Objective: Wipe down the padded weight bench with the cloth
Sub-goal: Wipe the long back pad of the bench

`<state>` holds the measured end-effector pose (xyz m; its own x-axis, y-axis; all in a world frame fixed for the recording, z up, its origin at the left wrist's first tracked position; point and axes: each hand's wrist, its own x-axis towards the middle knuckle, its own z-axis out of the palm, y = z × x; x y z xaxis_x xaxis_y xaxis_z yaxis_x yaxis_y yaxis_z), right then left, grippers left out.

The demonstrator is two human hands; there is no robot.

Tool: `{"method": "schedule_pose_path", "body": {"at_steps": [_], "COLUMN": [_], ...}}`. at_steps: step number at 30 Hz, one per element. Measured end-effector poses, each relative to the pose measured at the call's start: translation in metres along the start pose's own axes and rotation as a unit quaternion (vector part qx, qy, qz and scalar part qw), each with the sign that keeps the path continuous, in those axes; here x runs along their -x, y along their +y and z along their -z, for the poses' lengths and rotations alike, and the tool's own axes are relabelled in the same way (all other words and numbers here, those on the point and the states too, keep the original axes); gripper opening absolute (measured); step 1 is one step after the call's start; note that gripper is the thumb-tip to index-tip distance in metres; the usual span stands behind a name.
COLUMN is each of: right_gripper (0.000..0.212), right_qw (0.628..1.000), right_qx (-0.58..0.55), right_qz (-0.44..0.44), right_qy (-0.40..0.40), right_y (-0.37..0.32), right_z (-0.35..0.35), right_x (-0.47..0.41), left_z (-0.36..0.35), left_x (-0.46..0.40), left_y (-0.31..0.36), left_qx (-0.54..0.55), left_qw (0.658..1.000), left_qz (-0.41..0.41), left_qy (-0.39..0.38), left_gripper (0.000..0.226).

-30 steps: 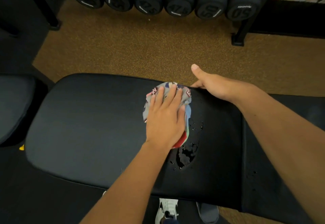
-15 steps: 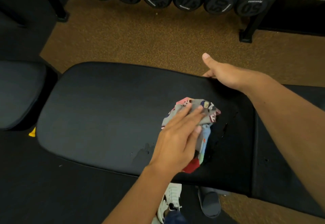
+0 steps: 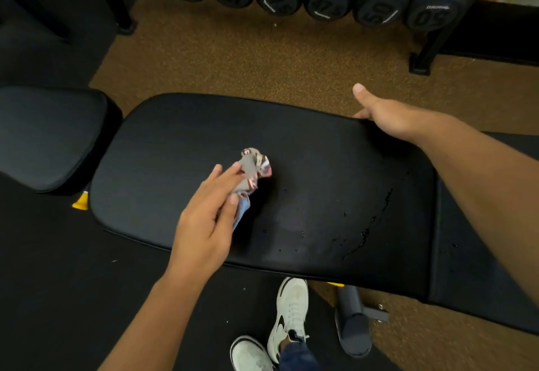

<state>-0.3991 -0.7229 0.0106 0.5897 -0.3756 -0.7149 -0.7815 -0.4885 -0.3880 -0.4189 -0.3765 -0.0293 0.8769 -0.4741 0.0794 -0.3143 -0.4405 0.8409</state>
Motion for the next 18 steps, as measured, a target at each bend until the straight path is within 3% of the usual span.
{"method": "schedule_pose_path", "body": {"at_steps": [3,6,9,13,18], "right_gripper": [0.099,0.102,0.089,0.094,0.084], "right_qw": [1.000,0.999,0.995,0.992,0.992], "right_qx": [0.015,0.052,0.098,0.122,0.112], "right_qz": [0.000,0.001,0.006,-0.003,0.008], "right_qy": [-0.001,0.008,0.010,0.042,0.065], "right_y": [0.000,-0.001,-0.002,0.004,0.008], "right_z": [0.000,0.001,0.001,-0.002,-0.013], "right_x": [-0.001,0.003,0.009,0.014,0.023], "left_z": [-0.013,-0.030,-0.044,-0.064,-0.079], "left_x": [0.010,0.013,0.017,0.036,0.047], "left_y": [-0.025,-0.025,-0.010,0.013,0.040], "left_qx": [-0.126,-0.214,-0.257,-0.288,-0.303], "left_qw": [0.989,0.973,0.964,0.955,0.948], "left_qz": [0.023,0.047,0.048,0.009,-0.050], "left_qy": [-0.077,-0.073,-0.058,-0.073,-0.079], "left_gripper": [0.051,0.062,0.059,0.052,0.039]}}
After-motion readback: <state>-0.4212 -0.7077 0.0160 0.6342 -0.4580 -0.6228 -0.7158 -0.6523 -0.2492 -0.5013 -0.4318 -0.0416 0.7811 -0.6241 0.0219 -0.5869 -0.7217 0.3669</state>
